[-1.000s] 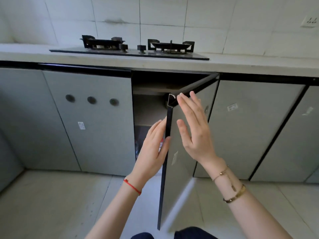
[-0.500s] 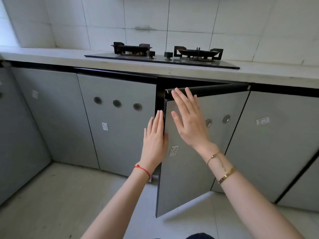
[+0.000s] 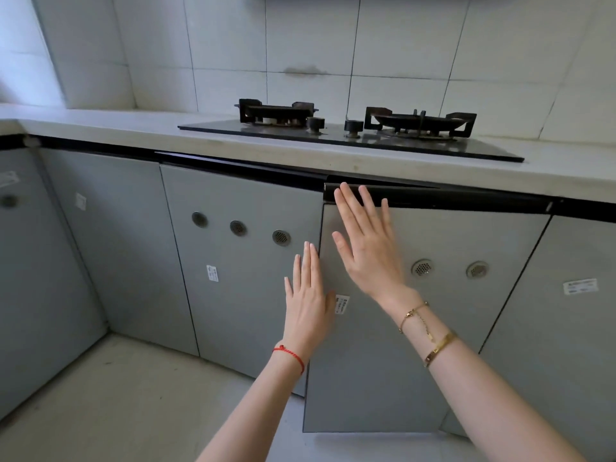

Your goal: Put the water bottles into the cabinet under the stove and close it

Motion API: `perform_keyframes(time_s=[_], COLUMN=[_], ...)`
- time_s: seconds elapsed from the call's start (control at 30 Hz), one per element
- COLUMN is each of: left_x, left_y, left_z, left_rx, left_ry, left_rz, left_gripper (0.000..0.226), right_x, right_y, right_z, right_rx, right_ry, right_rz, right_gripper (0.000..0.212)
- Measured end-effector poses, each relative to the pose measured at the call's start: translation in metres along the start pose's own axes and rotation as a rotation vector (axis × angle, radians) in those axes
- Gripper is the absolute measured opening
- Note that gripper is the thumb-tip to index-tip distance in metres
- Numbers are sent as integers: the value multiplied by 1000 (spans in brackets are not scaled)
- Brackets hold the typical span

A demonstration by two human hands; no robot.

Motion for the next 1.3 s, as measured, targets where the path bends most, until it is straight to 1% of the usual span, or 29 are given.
perform_keyframes(time_s=[0.13, 0.27, 0.43, 0.53, 0.8, 1.13, 1.2, 1.3], left_x=[17, 35, 48, 55, 68, 67, 64, 61], left_y=[9, 14, 16, 19, 20, 24, 23, 24], left_z=[-13, -23, -31, -34, -38, -26, -16, 4], left_rx=[24, 42, -21, -10, 29, 73, 72, 72], left_ry=[11, 11, 35, 41, 75, 124, 119, 49], left_rz=[12, 21, -13, -25, -18, -29, -35, -57], left_gripper=[87, 87, 90, 93, 90, 87, 84, 80], right_x=[11, 20, 28, 33, 38, 37, 37, 36], right_y=[-8, -15, -22, -26, -32, -30, -29, -27], right_z=[-16, -30, -44, -49, -56, -48, -44, -39], right_rx=[-65, -76, -107, -113, -111, -73, -41, 43], right_ry=[6, 17, 42, 47, 47, 53, 41, 3], right_rz=[-23, -45, -60, -64, -64, -63, -54, -40], right_gripper=[64, 69, 76, 81, 89, 85, 83, 81])
Point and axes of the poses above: each hand's wrist, its own x-axis towards the middle knuckle, its own z-axis out of the back of the hand, y = z × x, the point moved 3 cm from there along x, towards the middle knuckle, and after that the axes turned 9 degrees about z, right-handed, at the moved point
